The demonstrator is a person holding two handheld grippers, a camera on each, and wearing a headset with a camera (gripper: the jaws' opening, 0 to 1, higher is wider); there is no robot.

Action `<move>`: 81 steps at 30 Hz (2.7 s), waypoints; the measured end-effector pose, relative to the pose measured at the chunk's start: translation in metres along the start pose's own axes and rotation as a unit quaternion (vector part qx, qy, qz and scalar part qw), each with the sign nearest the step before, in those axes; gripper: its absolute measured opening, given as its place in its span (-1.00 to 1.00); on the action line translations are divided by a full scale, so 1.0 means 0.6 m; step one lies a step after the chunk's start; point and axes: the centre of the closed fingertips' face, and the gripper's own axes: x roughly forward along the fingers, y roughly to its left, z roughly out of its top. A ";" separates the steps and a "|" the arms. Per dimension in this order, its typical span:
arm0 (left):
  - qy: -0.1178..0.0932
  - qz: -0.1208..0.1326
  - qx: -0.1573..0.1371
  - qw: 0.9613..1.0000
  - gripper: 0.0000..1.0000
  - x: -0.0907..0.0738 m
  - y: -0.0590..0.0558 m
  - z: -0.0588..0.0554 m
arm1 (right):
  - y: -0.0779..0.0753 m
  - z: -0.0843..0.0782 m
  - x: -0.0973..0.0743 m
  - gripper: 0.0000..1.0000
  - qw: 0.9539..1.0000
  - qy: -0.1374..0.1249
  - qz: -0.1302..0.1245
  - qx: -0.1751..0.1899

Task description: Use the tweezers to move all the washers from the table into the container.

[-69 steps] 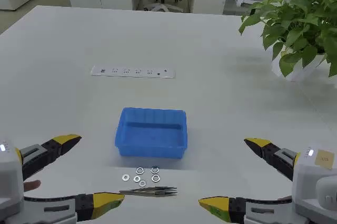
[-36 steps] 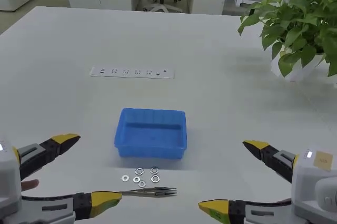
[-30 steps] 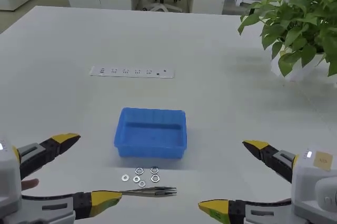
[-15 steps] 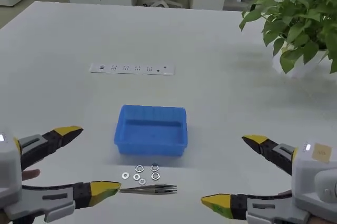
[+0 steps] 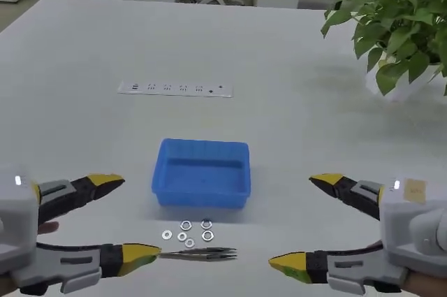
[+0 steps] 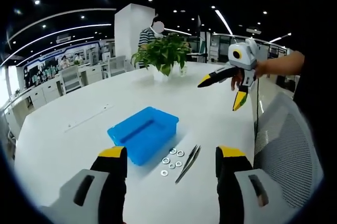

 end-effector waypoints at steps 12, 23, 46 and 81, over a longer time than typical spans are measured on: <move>0.034 -0.046 0.025 0.998 0.03 0.022 -0.004 -0.024 | 0.020 -0.016 0.038 0.32 0.994 0.035 0.079 -0.061; 0.083 -0.083 0.042 0.992 -0.29 0.041 -0.012 -0.067 | 0.046 -0.037 0.077 -0.07 0.977 0.071 0.156 -0.127; 0.170 -0.140 0.099 0.970 -0.61 0.088 -0.018 -0.138 | 0.080 -0.085 0.152 -0.54 0.931 0.144 0.248 -0.225; 0.218 -0.182 0.136 0.949 -0.87 0.110 -0.033 -0.172 | 0.097 -0.119 0.180 -0.77 0.922 0.180 0.264 -0.220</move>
